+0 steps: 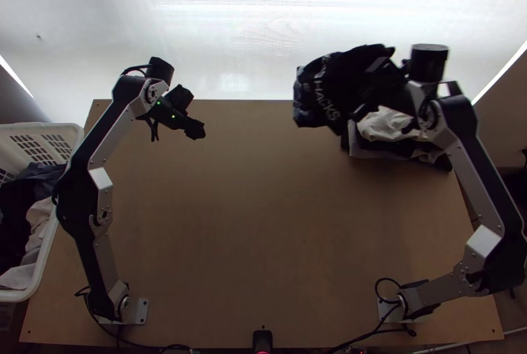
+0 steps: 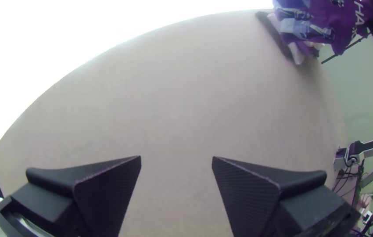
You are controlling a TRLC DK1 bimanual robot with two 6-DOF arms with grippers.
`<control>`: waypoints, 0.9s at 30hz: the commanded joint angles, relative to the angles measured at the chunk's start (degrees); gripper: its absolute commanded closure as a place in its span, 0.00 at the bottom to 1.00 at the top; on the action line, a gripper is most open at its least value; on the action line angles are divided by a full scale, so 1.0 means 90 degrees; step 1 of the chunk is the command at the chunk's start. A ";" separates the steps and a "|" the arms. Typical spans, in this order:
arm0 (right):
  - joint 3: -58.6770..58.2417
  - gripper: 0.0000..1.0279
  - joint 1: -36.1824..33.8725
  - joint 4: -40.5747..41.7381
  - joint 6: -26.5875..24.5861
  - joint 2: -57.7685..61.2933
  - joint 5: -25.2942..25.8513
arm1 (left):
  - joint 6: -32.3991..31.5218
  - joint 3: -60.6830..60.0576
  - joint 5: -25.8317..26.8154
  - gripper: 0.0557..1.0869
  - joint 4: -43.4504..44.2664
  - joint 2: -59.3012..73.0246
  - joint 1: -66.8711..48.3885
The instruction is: Fold the t-shirt
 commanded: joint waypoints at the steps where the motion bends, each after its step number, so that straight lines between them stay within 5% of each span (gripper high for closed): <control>1: 0.0115 0.97 -0.1494 0.0248 -0.0445 -0.0189 -0.0693 | -0.0010 0.0001 0.0042 0.22 0.0041 -0.0024 -0.0054; 6: 0.0633 0.97 -0.2256 0.0033 -0.0436 0.0290 -0.1494 | -0.0001 -0.0008 0.0042 0.22 0.0031 -0.0024 -0.0034; 11: 0.1775 0.97 -0.2705 -0.1110 -0.0387 0.0983 -0.2207 | -0.0010 -0.0008 0.0042 0.22 0.0031 -0.0005 -0.0015; 27: 0.2742 0.97 -0.2881 -0.2164 -0.0338 0.1422 -0.2188 | -0.0137 0.0011 0.0042 0.22 0.0022 -0.0024 -0.0063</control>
